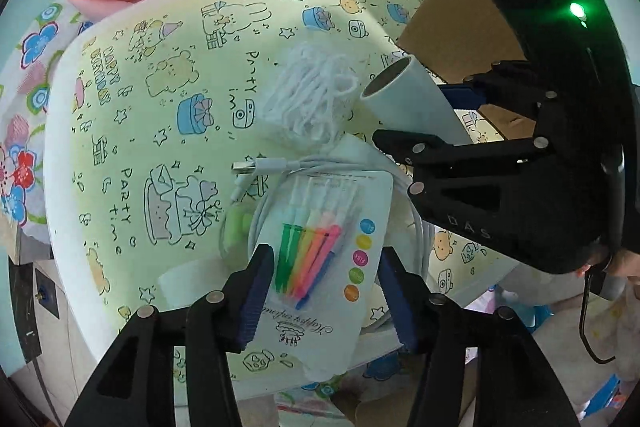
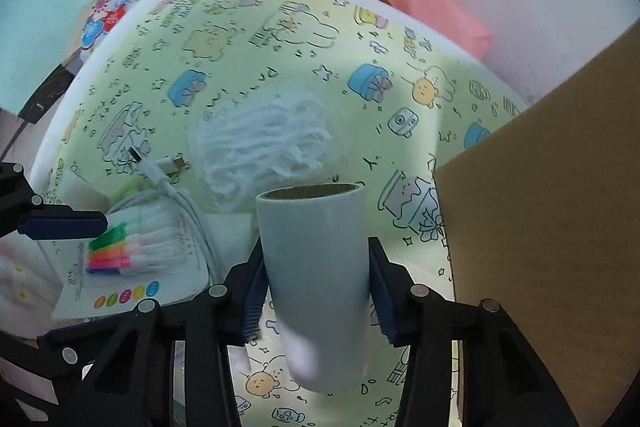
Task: Organize objects
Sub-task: 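Grasp the coloured pen card with the left tool while the right tool grasps the white lint roller, then lift the pen card with the left tool while the right tool carries the roller toward the box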
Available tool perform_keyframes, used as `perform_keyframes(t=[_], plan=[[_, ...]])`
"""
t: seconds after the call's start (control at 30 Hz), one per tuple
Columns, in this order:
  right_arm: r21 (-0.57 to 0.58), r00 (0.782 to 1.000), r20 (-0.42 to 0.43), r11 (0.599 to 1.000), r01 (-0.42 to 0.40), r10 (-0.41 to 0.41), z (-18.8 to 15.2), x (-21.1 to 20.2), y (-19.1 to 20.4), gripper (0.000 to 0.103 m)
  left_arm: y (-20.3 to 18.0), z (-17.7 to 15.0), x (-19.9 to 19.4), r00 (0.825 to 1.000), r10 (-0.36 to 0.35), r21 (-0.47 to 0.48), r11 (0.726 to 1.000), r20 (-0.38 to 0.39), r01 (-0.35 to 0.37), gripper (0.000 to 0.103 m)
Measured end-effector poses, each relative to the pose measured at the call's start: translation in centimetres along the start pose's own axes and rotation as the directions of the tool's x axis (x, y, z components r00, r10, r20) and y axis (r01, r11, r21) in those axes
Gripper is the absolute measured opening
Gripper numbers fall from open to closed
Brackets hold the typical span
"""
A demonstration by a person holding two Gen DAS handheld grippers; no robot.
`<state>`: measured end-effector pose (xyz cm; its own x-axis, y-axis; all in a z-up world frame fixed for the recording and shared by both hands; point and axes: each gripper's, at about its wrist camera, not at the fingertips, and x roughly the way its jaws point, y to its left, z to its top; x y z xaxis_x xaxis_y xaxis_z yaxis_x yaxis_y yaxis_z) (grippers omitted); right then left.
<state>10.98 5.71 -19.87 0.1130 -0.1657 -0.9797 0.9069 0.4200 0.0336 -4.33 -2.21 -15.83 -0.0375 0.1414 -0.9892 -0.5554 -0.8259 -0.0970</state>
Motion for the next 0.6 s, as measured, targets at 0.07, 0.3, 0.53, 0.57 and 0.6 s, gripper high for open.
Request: perform_keyframes(t=[0.07, 0.3, 0.53, 0.57, 0.6], plan=[[0.025, 1.000, 0.012, 1.000, -0.017, 0.017, -0.5, -0.3, -0.4, 0.049, -0.2, 0.0, -0.2, 1.000, 0.008, 0.017, 1.000, 0.014, -0.008, 0.054], [0.083, 0.999, 0.045, 0.996, -0.026, 0.023, -1.1, -2.3, -1.8, 0.049, -0.9, -0.8, -1.5, 0.996, -0.076, 0.018, 0.997, 0.046, 0.075, 0.051], [0.119, 0.997, 0.073, 0.992, -0.041, 0.032, -2.4, -4.7, -2.5, 0.048, -1.9, -1.1, -3.6, 0.995, -0.066, 0.023, 0.998, 0.075, 0.065, 0.051], [0.120, 0.996, 0.080, 0.992, -0.044, 0.034, -2.5, -5.1, -2.5, 0.048, -2.1, -0.9, -3.8, 0.995, -0.057, 0.024, 0.998, 0.083, 0.055, 0.051], [0.122, 0.995, 0.088, 0.991, -0.048, 0.037, -2.7, -5.6, -2.7, 0.048, -2.3, -0.9, -3.9, 0.995, -0.051, 0.026, 0.998, 0.086, 0.049, 0.051]])
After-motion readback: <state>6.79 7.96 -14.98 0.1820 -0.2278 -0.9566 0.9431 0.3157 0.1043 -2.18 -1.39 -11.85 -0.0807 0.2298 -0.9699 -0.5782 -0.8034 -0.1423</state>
